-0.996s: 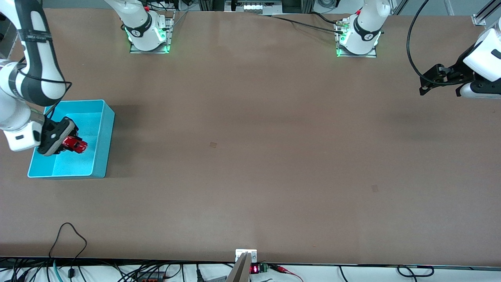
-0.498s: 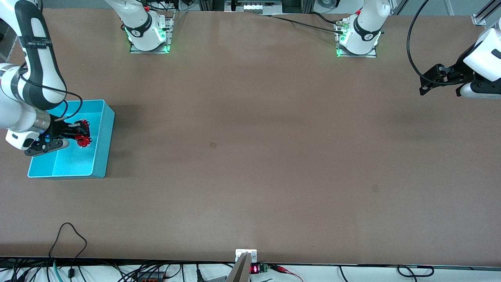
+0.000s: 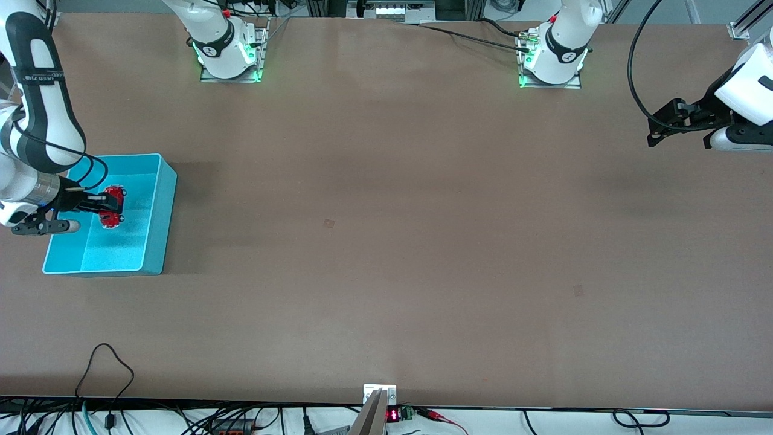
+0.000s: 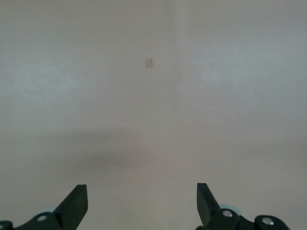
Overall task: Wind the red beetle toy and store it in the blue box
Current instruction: 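Lower the car into the blue box and open the right gripper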
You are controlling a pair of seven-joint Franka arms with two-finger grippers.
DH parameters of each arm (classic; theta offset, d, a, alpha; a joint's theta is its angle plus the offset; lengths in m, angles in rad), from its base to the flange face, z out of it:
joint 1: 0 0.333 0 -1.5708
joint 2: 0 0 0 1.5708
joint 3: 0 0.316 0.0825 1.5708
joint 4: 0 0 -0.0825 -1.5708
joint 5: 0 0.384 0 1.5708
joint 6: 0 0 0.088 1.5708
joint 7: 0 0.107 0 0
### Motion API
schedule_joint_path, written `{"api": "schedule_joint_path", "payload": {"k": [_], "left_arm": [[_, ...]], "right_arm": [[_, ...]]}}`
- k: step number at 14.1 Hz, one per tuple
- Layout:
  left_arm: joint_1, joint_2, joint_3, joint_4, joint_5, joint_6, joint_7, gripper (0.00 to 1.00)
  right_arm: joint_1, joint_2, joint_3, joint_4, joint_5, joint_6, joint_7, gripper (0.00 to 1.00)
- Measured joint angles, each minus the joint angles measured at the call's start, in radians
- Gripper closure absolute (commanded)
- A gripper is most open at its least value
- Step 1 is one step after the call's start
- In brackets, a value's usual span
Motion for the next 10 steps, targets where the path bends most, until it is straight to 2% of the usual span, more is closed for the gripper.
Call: {"api": "schedule_joint_path", "payload": {"k": [4, 6, 7, 8, 10], "left_arm": [[0.000, 0.000, 0.000, 0.000, 0.000, 0.000, 0.000, 0.00], [0.000, 0.000, 0.000, 0.000, 0.000, 0.000, 0.001, 0.00], [0.000, 0.000, 0.000, 0.000, 0.000, 0.000, 0.001, 0.00], [0.000, 0.000, 0.000, 0.000, 0.000, 0.000, 0.002, 0.00], [0.000, 0.000, 0.000, 0.000, 0.000, -0.001, 0.002, 0.00]], "right_arm": [[-0.027, 0.084, 0.000, -0.037, 0.000, 0.114, 0.000, 0.93], [-0.028, 0.113, 0.001, -0.044, 0.000, 0.129, 0.000, 0.81], [-0.028, 0.124, 0.003, -0.048, 0.000, 0.138, 0.000, 0.54], [-0.027, 0.132, 0.004, -0.050, 0.000, 0.151, 0.000, 0.01], [-0.026, 0.129, 0.006, -0.049, 0.000, 0.161, 0.000, 0.00]]}}
